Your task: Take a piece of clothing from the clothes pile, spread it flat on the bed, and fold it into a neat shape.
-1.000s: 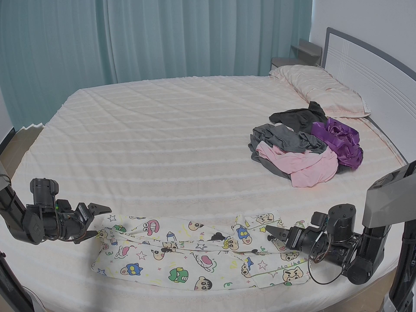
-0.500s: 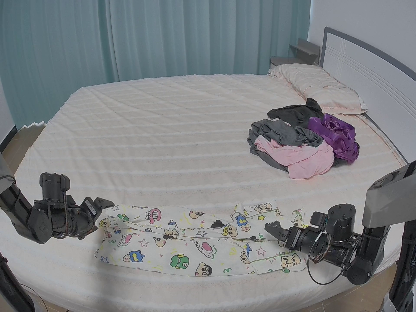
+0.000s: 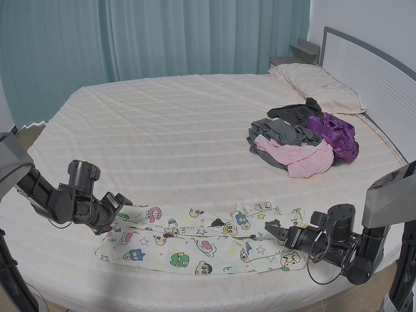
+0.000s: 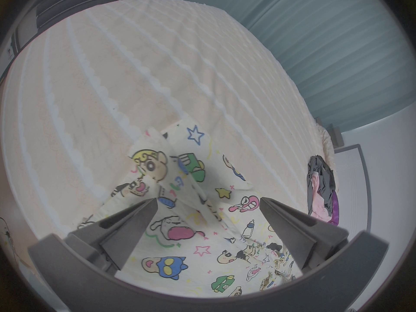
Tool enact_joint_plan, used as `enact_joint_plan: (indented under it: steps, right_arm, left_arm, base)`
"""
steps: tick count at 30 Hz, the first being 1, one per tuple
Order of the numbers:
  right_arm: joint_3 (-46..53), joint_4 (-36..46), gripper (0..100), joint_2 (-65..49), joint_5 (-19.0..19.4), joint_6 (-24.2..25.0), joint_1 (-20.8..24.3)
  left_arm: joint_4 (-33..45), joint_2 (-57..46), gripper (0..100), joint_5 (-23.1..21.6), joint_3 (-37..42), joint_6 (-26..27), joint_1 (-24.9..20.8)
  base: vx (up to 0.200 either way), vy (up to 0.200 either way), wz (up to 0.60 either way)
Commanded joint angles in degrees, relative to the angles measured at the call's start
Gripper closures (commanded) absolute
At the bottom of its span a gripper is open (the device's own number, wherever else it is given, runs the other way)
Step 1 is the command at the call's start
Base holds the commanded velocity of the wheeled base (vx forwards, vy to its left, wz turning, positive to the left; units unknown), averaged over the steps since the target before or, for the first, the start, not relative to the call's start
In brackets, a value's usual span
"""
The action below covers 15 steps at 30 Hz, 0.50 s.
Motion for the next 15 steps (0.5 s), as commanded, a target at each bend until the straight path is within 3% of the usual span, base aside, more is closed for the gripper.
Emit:
enact_joint_plan:
  steps: [1, 15]
  right_arm:
    - [0.0, -0.4, 0, -0.1, 0.0, 0.0, 0.1]
    - [0.0, -0.4, 0, -0.1, 0.0, 0.0, 0.2]
  left_arm:
    - [3.8, 3.3, 0, 1.0, -5.1, -0.1, -1.1]
    - [8.3, 6.3, 0, 1.4, -8.7, -0.2, -1.1]
  base:
    - [0.0, 0.0, 0.0]
    - [0.0, 0.0, 0.0]
